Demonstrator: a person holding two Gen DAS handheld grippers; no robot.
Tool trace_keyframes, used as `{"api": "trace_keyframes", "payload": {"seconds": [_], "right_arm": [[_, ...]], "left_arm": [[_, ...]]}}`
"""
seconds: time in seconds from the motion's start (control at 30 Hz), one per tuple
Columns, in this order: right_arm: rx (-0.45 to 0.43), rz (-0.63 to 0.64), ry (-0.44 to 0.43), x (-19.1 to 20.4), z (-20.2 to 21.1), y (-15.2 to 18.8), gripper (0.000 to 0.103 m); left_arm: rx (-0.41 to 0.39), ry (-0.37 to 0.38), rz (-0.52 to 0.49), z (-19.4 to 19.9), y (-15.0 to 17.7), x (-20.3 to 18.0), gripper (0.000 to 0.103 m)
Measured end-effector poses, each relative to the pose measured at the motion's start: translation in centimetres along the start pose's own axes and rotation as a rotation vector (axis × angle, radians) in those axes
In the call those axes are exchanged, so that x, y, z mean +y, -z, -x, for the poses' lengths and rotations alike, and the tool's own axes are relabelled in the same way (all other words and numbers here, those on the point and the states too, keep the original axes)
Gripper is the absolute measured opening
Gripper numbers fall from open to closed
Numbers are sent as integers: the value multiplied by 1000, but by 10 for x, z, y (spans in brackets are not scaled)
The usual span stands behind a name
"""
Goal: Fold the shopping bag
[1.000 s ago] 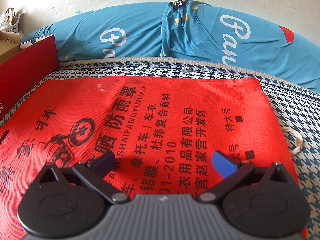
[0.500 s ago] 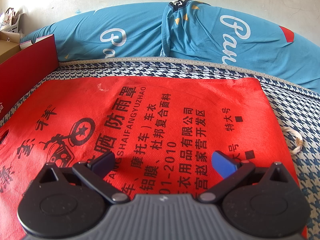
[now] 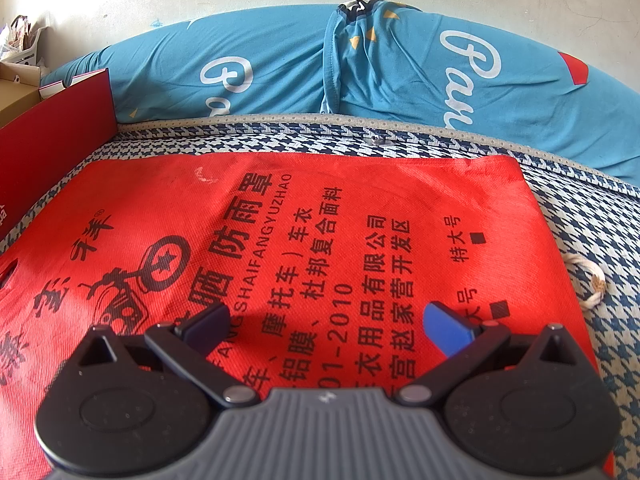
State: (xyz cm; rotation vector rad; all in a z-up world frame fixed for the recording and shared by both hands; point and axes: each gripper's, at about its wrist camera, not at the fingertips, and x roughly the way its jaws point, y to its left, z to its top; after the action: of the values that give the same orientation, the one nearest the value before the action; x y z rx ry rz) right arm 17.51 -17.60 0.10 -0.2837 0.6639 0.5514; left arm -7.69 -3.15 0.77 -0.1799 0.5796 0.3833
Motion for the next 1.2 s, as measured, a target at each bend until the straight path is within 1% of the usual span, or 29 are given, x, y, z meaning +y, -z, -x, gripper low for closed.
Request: {"api": "trace_keyframes", "payload": {"seconds": [0.07, 0.17, 0.27, 0.33, 0.47, 0.57, 0.7, 0.93, 0.97, 1.03, 1.1, 1.2], "right_arm": [[0, 0, 0, 0, 0, 0, 103], [0, 0, 0, 0, 0, 0, 103], [0, 0, 0, 0, 0, 0, 103], [0, 0, 0, 0, 0, 0, 103], [0, 0, 0, 0, 0, 0, 103], [0, 0, 0, 0, 0, 0, 103], [0, 0, 0, 0, 0, 0, 103], [0, 0, 0, 0, 0, 0, 103], [0, 0, 0, 0, 0, 0, 103], [0, 0, 0, 0, 0, 0, 103], [0, 0, 0, 0, 0, 0, 103], [0, 0, 0, 0, 0, 0, 103]], "left_arm": [[-9, 4, 8, 1, 0, 1, 55], [-1, 5, 5, 0, 0, 0, 60], [-1, 8, 14, 2, -1, 2, 67], [3, 4, 25, 4, -2, 3, 75], [1, -26, 42, 9, -9, 5, 77], [17, 0, 27, 1, -13, 2, 82], [38, 35, 8, -9, -18, 0, 93], [74, 96, -26, -26, -27, -5, 93], [82, 104, -36, -28, -27, -6, 93], [139, 91, -135, -33, -17, -12, 93], [175, 76, -204, -37, -14, -19, 93], [181, 84, -258, -41, -12, -26, 94]]}}
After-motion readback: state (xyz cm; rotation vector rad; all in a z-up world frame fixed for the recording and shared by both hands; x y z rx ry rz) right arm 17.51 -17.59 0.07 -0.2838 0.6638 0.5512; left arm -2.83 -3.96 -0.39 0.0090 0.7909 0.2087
